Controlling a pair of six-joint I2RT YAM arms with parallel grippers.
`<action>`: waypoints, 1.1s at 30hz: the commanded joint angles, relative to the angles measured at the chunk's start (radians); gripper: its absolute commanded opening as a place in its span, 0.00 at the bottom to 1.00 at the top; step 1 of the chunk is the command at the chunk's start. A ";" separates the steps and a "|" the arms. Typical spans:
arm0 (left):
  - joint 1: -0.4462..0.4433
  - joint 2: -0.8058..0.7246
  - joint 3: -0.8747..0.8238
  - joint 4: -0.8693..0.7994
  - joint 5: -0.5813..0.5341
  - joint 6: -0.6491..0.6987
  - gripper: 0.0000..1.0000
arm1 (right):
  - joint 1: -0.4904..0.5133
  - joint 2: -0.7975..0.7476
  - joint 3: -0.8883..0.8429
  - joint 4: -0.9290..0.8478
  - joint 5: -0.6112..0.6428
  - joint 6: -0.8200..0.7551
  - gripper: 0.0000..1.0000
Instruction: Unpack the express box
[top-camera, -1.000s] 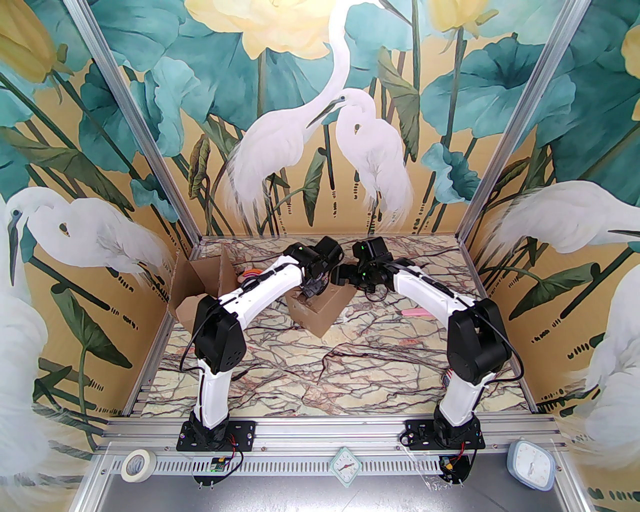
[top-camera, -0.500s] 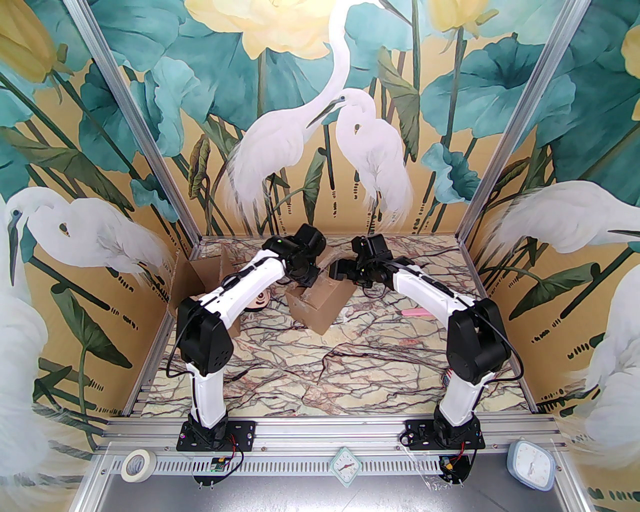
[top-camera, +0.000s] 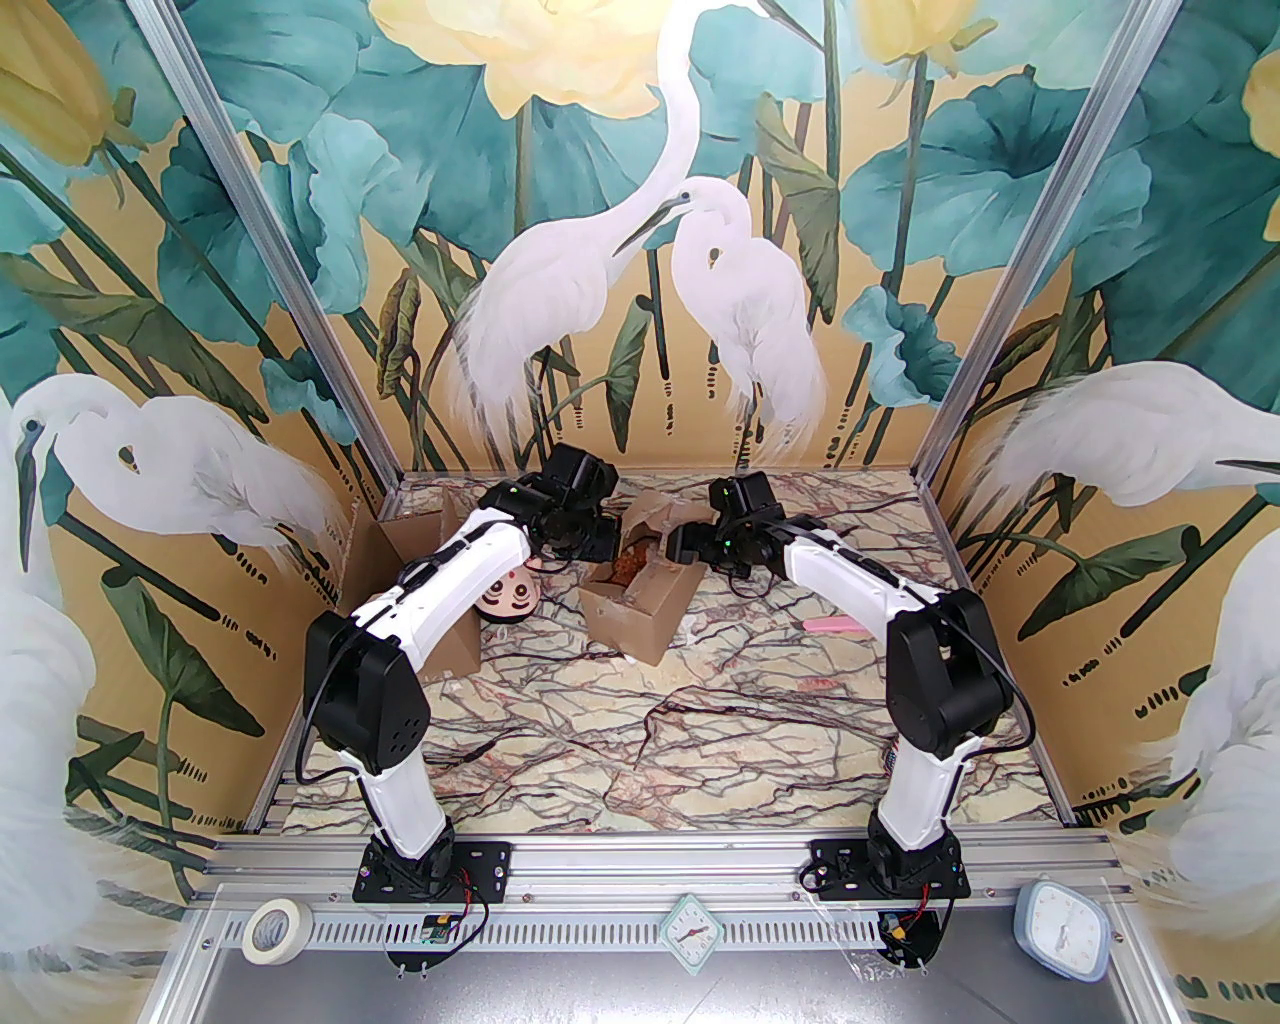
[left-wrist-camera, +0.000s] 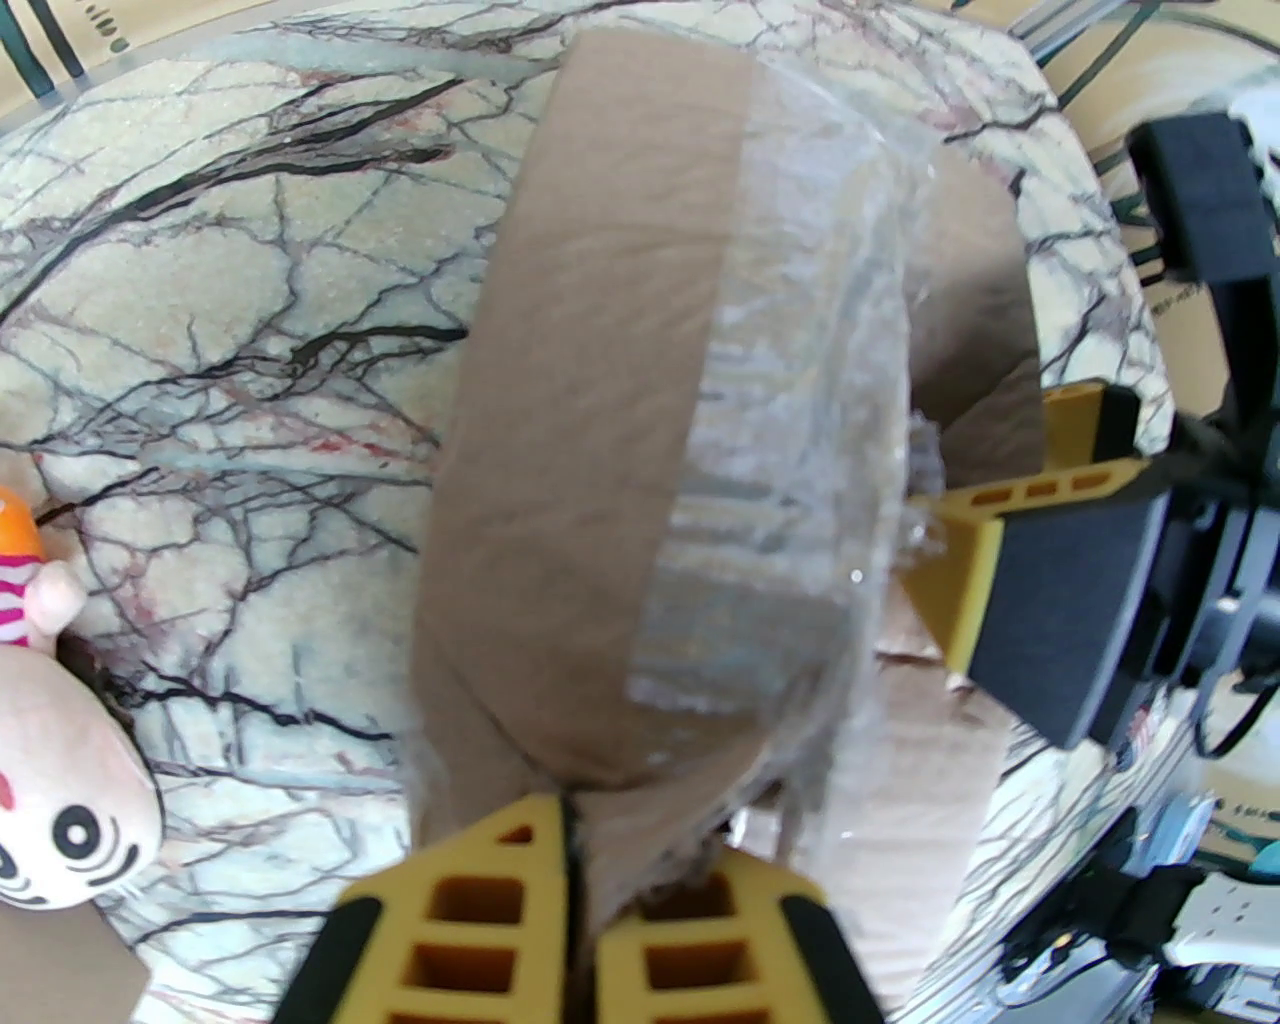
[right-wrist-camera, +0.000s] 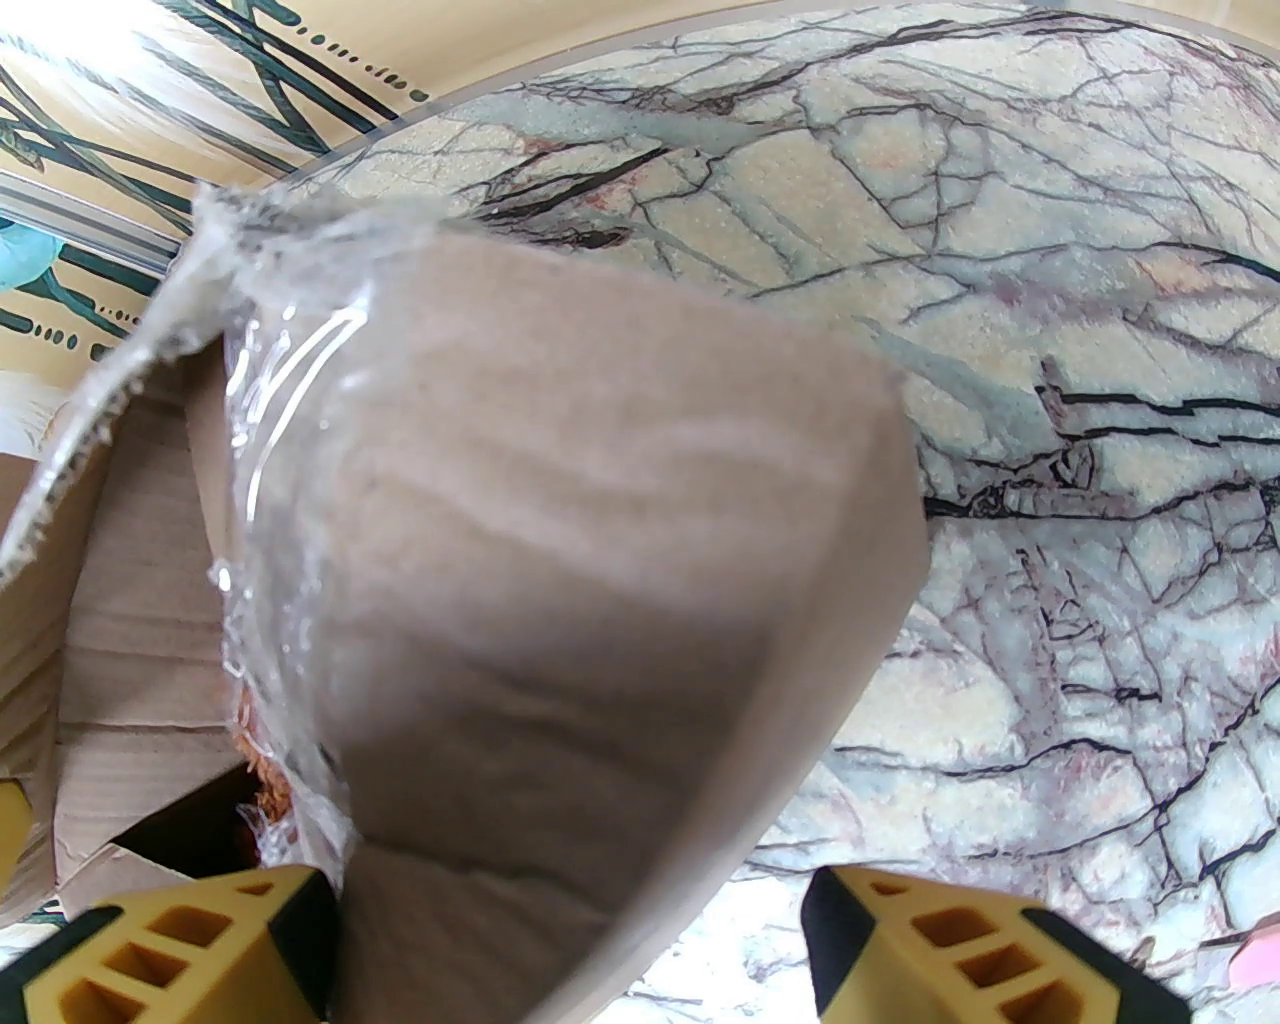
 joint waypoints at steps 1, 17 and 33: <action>-0.004 -0.017 -0.029 0.002 0.092 -0.054 0.00 | -0.012 0.021 -0.049 -0.067 0.099 -0.024 0.87; 0.002 -0.148 -0.216 0.204 0.181 -0.268 0.03 | -0.034 -0.110 0.070 -0.146 0.183 0.009 0.98; -0.070 -0.218 -0.217 0.275 0.019 -0.338 0.02 | 0.229 0.029 0.437 -0.518 0.568 -0.133 1.00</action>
